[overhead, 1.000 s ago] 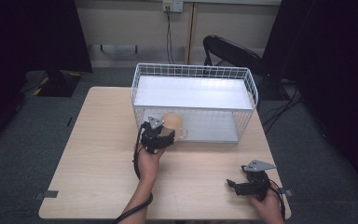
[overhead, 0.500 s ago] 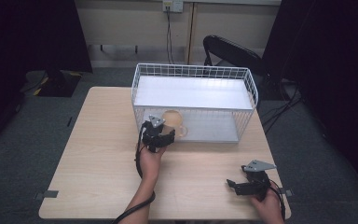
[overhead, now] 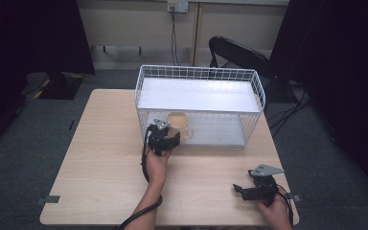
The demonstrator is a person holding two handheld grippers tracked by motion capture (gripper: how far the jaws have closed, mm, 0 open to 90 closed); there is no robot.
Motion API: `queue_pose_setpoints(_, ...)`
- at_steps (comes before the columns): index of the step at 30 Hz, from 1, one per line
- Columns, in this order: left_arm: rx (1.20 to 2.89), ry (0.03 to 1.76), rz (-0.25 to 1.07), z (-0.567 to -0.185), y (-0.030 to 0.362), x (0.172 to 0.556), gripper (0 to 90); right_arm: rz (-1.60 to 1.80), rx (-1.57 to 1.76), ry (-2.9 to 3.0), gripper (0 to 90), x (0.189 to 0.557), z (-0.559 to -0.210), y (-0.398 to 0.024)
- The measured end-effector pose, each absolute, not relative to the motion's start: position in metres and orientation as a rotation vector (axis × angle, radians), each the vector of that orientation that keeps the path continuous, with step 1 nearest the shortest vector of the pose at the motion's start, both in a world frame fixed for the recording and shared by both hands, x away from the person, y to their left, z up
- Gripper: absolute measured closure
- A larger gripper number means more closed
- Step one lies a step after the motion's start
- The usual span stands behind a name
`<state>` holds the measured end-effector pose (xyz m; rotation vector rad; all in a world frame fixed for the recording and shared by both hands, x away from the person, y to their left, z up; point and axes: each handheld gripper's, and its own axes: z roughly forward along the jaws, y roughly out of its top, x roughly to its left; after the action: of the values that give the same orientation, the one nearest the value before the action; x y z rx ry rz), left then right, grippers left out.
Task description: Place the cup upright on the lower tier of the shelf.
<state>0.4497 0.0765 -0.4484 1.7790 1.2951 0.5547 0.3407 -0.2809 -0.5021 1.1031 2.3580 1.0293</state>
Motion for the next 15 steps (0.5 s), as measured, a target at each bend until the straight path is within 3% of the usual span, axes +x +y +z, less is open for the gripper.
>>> queue_pose_setpoints(15,1.772,1.318,0.548,-0.4531,0.073,0.4545,52.2,1.029,1.103,2.358,12.8,0.3406,-0.5021,-0.2809)
